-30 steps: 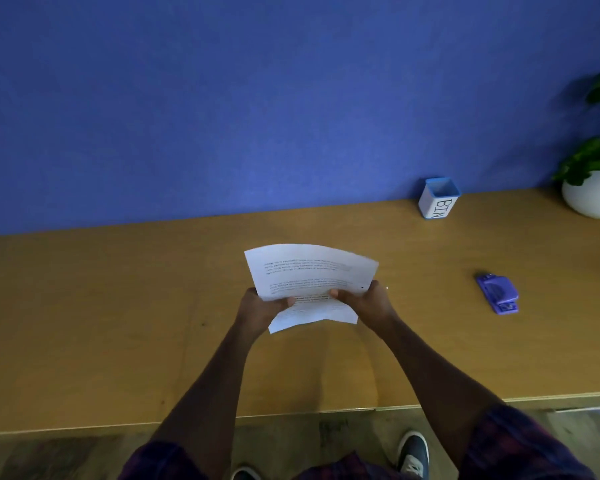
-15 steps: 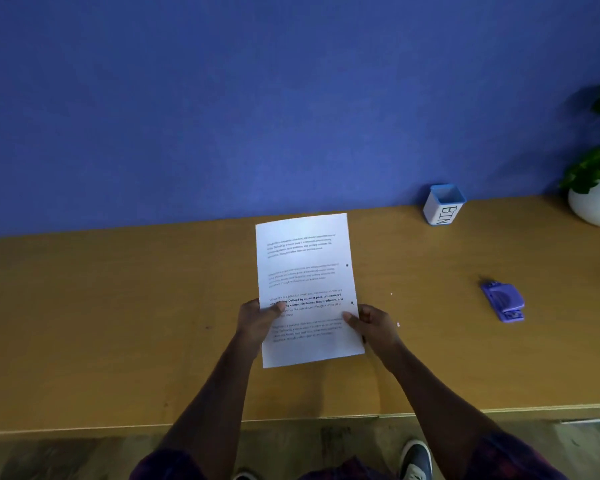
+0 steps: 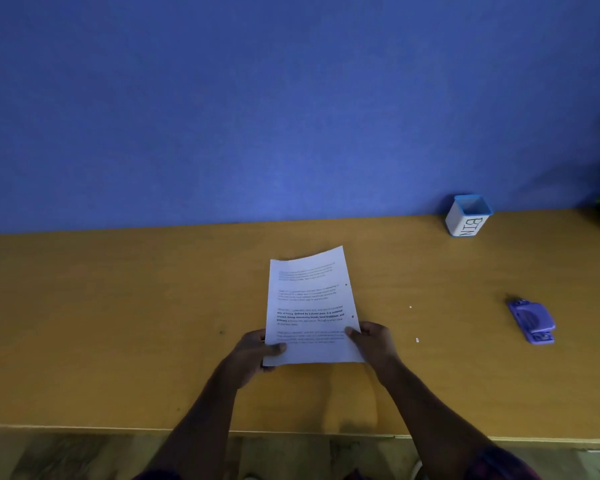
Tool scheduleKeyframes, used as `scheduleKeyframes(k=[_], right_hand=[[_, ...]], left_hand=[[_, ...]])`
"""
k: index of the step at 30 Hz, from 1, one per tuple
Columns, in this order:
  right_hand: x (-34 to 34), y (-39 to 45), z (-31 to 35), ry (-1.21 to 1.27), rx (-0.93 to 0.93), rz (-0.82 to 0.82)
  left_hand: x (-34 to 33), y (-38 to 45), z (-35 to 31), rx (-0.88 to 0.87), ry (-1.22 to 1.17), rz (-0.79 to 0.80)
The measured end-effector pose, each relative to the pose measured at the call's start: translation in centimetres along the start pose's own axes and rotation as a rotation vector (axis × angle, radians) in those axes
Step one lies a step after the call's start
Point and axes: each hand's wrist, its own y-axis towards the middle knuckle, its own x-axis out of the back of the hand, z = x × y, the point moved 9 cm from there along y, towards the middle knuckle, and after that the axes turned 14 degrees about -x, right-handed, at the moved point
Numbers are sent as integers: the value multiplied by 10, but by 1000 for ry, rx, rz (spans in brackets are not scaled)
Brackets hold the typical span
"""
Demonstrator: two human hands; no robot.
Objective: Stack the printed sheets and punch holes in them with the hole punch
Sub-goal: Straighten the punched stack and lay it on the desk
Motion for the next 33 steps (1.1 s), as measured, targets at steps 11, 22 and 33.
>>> scheduleKeyframes(k=[11,22,33], right_hand=[[-63,22,41,33,-23,198],[-109,64,81,-221,51,7],[-129,81,111,-449,119,-131]], left_hand=[[80,25,-1,-25,208,-333],[133,50,6,21,145,-552],[158,68,1,-37,292,-660]])
